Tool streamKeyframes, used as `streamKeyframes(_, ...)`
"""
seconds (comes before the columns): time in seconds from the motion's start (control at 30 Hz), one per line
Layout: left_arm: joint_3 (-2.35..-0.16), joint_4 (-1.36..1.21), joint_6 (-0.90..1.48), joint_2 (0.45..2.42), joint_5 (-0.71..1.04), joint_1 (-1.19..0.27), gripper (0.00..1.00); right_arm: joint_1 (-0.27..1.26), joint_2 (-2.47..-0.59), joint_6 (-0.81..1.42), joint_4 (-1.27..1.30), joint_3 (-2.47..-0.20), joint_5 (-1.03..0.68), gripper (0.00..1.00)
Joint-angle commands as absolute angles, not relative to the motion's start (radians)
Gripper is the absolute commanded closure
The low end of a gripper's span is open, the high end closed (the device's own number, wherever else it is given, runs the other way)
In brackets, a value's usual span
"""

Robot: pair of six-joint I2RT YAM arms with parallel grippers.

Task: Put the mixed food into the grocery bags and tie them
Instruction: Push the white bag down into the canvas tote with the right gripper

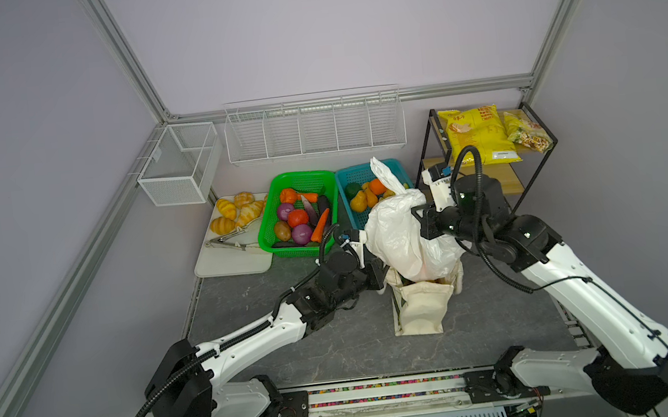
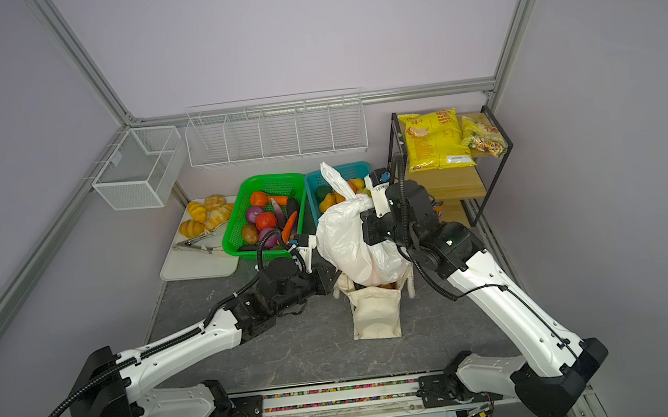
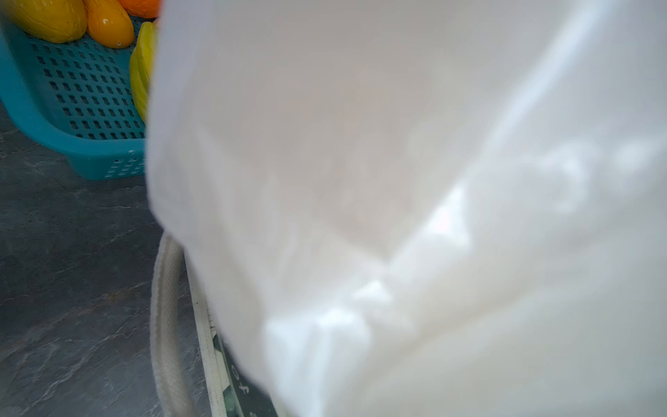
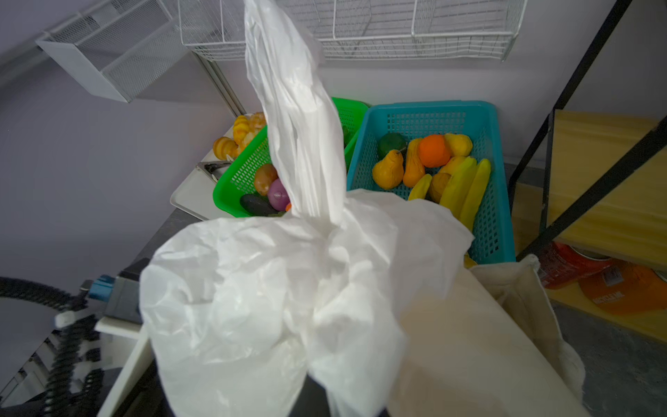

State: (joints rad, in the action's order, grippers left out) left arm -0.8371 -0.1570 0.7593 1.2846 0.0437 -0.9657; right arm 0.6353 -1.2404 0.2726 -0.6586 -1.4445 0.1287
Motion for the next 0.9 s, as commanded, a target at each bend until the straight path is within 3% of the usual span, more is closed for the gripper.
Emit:
streamKeyframes(0.0,-0.835,-0.225,0.74,1.277,0.012,-0.958,1.0,0.665,-1.295,0.245,-0.76,-1.43,0.226,0.93)
streamKeyframes(0.57,-0.818,-0.271,0.709,1.264,0.021,-0.957,1.0,0.675,-1.488,0.162,-0.899,-1.363,0.264,0.93)
streamKeyframes(0.73,-0.81,-0.283,0.696,1.255,0.028,-0.954,1.0,0.664,-1.531,0.144,-0.997,-1.366,0.407,0.93)
streamKeyframes(0.87,-0.799,-0.292,0.699,1.241,0.023,-0.95,1.0,0.606,-1.5,0.142,-1.001,-1.308,0.42,0.93)
